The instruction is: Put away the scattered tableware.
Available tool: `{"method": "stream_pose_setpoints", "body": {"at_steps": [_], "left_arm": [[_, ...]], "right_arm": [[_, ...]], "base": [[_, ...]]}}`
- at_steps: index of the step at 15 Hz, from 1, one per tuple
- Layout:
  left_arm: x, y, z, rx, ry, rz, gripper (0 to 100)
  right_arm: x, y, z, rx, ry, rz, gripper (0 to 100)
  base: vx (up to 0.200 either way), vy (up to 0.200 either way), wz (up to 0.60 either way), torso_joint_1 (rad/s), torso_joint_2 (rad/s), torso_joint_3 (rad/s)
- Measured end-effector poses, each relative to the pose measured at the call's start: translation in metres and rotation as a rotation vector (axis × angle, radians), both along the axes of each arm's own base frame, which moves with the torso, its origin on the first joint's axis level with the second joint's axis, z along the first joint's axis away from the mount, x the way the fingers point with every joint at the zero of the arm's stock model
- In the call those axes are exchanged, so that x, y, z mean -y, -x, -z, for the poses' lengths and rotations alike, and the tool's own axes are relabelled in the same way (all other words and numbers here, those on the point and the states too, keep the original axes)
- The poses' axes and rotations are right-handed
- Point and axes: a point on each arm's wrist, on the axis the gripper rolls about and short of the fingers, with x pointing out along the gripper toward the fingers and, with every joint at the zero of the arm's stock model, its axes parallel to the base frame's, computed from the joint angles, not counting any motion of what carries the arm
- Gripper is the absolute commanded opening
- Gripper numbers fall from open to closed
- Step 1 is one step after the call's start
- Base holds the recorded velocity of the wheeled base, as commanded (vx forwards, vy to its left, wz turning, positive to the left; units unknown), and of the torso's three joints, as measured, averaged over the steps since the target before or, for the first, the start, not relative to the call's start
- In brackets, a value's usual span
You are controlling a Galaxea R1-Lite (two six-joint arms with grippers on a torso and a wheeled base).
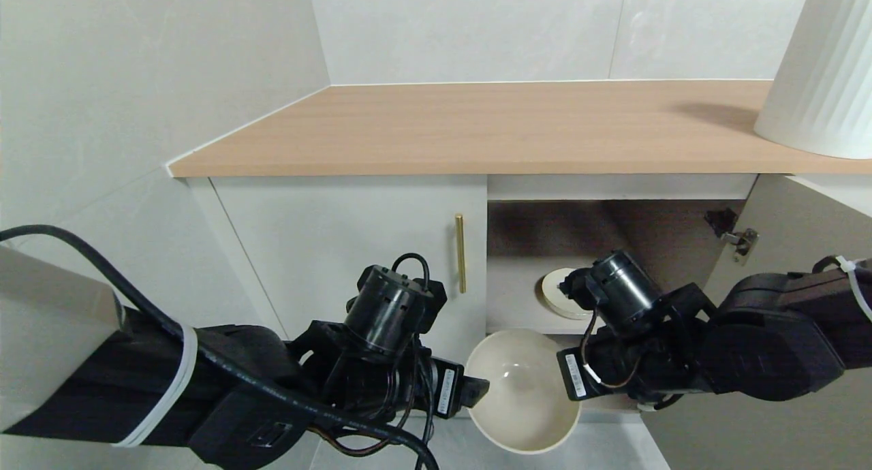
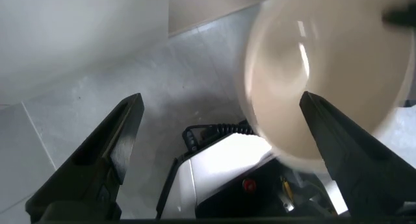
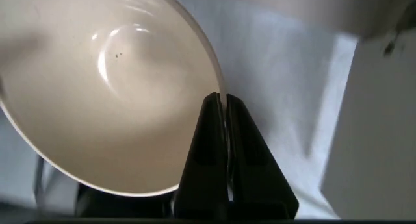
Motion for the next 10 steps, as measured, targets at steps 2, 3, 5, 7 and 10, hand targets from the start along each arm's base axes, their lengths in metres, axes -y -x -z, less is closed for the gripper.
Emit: {"method": "stream_pose_setpoints", "body": {"at_steps": [2,3,5,7,10], "left_arm": [[0.000,0.000,0.000,0.001,0.001,-0.002,100],[0.000,0.000,-0.001,0.001,0.002,-0.001,100],[0.000,0.000,-0.001,0.002,0.002,-0.001,100],[0.000,0.000,-0.001,0.002,0.003,0.000,100],[-0.001,0.001,-0.003,0.006,0.006,-0.001,100]], "right_arm": [[0.002,-0.016,-0.002,0.100,-0.077,0.067,0],[0.005,-0.023,0.002,0.139,-0.090,0.110,0],[0.012,-0.033,0.012,0.168,-0.084,0.166,0],[0.024,-0.055,0.018,0.292,-0.150,0.248,0],[0.048,-0.084,0.035,0.347,-0.169,0.359,0]], "base": [[0.000,0.000,0.00,0.000,0.00,0.000],[0.000,0.000,0.00,0.000,0.00,0.000],[0.000,0.000,0.00,0.000,0.00,0.000],[0.000,0.000,0.00,0.000,0.00,0.000],[0.000,0.000,0.00,0.000,0.00,0.000]]}}
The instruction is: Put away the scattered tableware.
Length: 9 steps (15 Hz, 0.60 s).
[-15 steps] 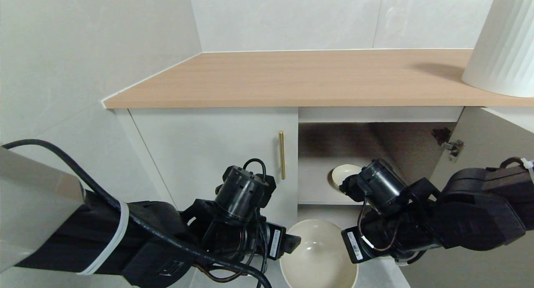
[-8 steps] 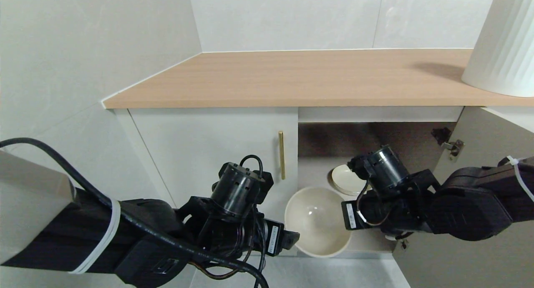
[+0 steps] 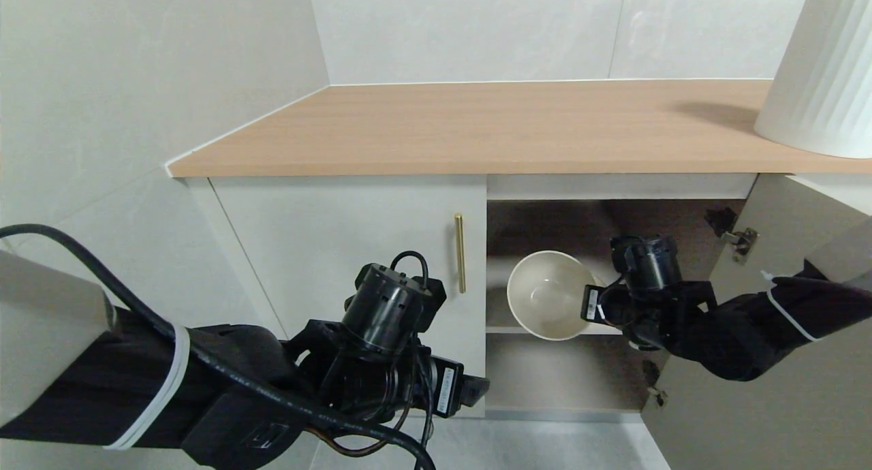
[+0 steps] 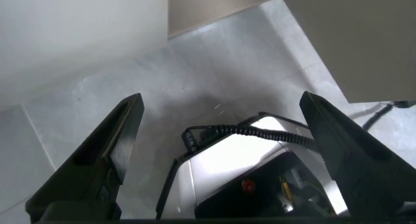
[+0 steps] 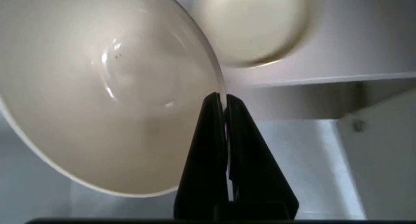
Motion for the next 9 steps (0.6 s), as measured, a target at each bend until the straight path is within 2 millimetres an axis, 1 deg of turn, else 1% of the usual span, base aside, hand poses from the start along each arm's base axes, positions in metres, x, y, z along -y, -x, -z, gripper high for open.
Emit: {"method": "stream_pose_setpoints", "body": {"at_steps": [2,4,7,9], "left_arm": [[0.000,0.000,0.000,0.001,0.001,-0.001,100],[0.000,0.001,-0.001,0.001,0.001,0.000,100],[0.000,0.000,-0.001,0.001,0.001,0.000,100],[0.000,0.000,-0.001,0.001,0.001,0.000,100]], "right_arm": [[0.010,-0.015,0.008,-0.003,-0.023,0.054,0],[0.020,-0.028,0.011,0.000,-0.059,0.101,0],[0.030,-0.047,0.013,0.016,-0.087,0.151,0],[0.037,-0.055,0.016,0.016,-0.092,0.176,0]], "base": [[0.000,0.000,0.00,0.000,0.00,0.000],[0.000,0.000,0.00,0.000,0.00,0.000],[0.000,0.000,0.00,0.000,0.00,0.000],[0.000,0.000,0.00,0.000,0.00,0.000]]}}
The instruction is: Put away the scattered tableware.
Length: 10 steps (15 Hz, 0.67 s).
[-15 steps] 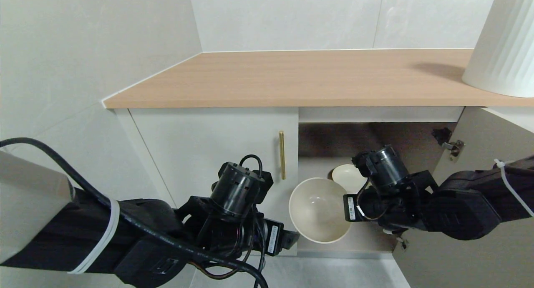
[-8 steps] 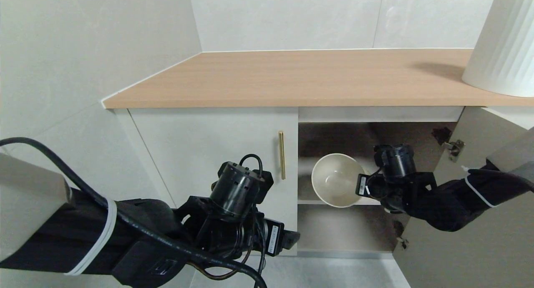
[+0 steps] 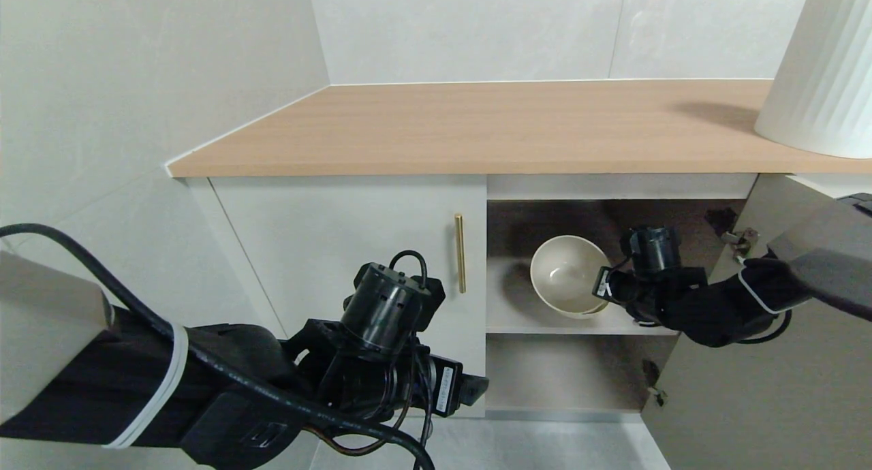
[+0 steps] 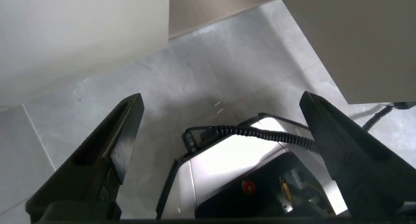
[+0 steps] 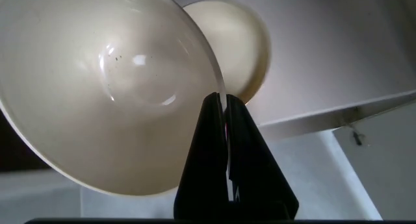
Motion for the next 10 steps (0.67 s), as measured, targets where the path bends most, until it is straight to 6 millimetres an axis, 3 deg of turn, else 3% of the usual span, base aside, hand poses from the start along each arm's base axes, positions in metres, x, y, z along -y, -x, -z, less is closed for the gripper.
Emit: {"method": "stream_pose_setpoints", "body": {"at_steps": [5,10], "left_arm": [[0.000,0.000,0.000,-0.001,0.000,0.000,100],[0.000,0.000,0.000,-0.001,0.000,0.000,100]], "right_arm": [[0.017,-0.019,0.013,-0.007,-0.001,0.053,0],[0.018,-0.027,0.025,-0.021,0.004,0.062,0]], "base": [[0.000,0.000,0.00,0.000,0.00,0.000],[0.000,0.000,0.00,0.000,0.00,0.000]]}}
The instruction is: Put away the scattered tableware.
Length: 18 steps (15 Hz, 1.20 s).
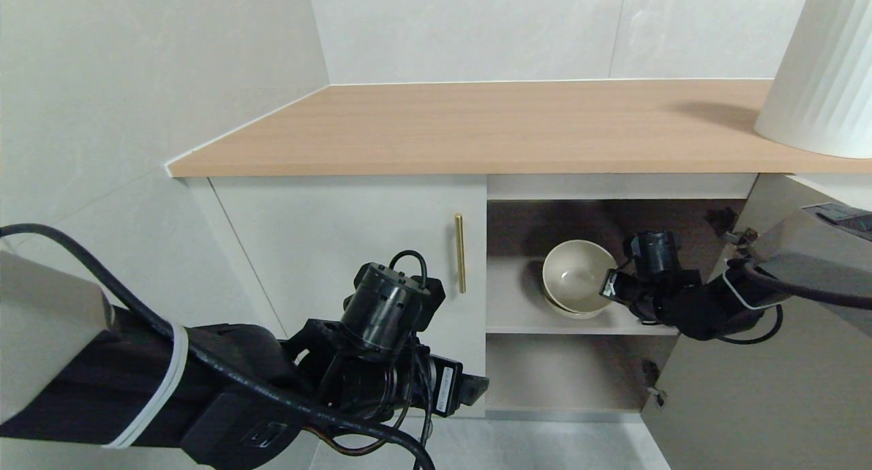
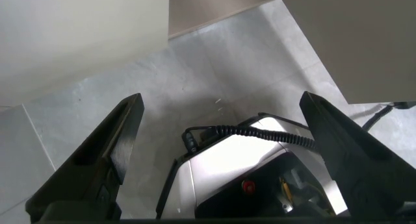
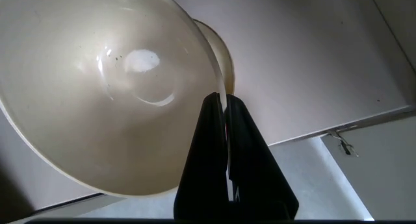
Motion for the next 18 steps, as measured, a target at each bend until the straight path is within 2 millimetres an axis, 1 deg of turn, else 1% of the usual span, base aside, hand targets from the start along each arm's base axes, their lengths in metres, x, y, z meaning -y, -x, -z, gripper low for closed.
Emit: {"method": "stream_pose_setpoints", "body": {"at_steps": [7,8,16,17,18], "left_arm": [[0.000,0.000,0.000,-0.001,-0.001,0.000,100],[0.000,0.000,0.001,-0.001,-0.001,0.000,100],[0.000,0.000,0.000,0.001,0.000,-0.001,100],[-0.001,0.000,-0.002,0.008,0.001,-0.006,100],[-0.008,-0.001,-0.014,0.042,0.015,-0.033,100]], "right_arm": [[-0.001,-0.005,0.008,-0.008,0.004,0.003,0],[-0.001,-0.006,0.009,-0.010,0.005,0.003,100],[-0.002,-0.006,0.011,-0.021,0.008,0.000,100],[-0.002,-0.005,0.010,-0.022,0.008,-0.001,100],[-0.003,0.001,0.007,-0.044,0.012,-0.007,100]], "base": [[0.000,0.000,0.00,0.000,0.00,0.000],[0.000,0.000,0.00,0.000,0.00,0.000],[0.000,0.000,0.00,0.000,0.00,0.000],[0.000,0.000,0.00,0.000,0.00,0.000],[0.000,0.000,0.00,0.000,0.00,0.000]]}}
